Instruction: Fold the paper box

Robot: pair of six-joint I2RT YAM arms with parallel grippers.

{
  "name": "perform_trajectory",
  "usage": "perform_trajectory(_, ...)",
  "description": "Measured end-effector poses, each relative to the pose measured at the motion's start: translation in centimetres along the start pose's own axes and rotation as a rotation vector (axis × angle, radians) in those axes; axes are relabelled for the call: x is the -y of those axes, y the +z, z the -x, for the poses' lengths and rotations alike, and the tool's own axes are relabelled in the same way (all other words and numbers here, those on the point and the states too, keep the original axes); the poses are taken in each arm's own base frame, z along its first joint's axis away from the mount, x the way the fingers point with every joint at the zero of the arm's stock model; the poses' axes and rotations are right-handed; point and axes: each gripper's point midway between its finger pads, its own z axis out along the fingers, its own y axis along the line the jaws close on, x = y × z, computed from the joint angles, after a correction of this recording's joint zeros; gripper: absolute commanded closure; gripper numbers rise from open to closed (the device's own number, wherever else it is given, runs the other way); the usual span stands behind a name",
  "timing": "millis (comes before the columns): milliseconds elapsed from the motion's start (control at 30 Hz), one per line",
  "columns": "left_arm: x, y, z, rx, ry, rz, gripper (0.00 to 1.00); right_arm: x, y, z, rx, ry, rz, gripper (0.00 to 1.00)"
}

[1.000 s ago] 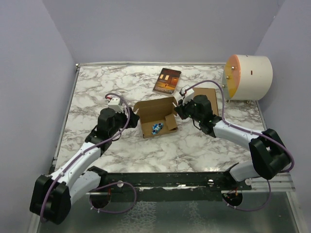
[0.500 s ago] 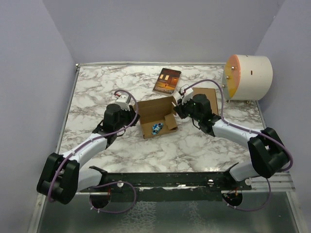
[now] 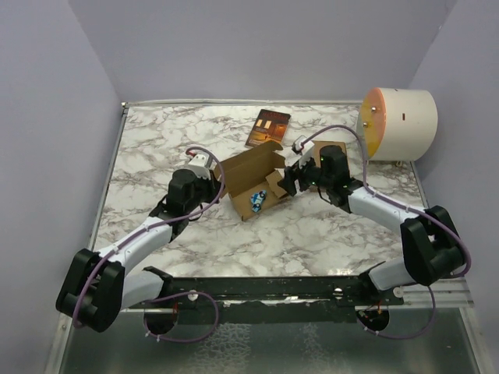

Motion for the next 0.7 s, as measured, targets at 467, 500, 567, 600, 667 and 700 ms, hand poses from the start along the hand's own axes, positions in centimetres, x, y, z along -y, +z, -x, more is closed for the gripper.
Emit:
perform_trajectory(467,2.0,-0.5,-0.4,0.024,0.049,0.005,1.00,0.7,1.5,-3.2,-0.113,-0.053,0.131,0.20)
perform_trajectory(500,1.9,-0.5,-0.4,0.023,0.049,0.005,1.00,0.9,1.6,-3.3,-0.120,-0.060,0.129,0.19)
perform_trajectory(567,1.9,-0.5,-0.4,0.023,0.051,0.005,1.00,1.2,1.8,-2.9,-0.117,-0.086,0.126,0.17)
perform_trajectory(600,1.9,-0.5,-0.5,0.021,0.053,0.005,1.00,1.3,1.8,-2.5,-0.111,-0.104,0.127,0.16)
perform_trajectory(667,1.9,-0.5,-0.6,0.017,0.057,0.006,1.00,1.6,1.9,-1.6,-0.095,-0.141,0.132,0.16)
perform_trajectory(700,1.9,-0.5,-0.6,0.013,0.060,0.006,1.00,1.8,1.9,-1.2,-0.087,-0.158,0.137,0.16)
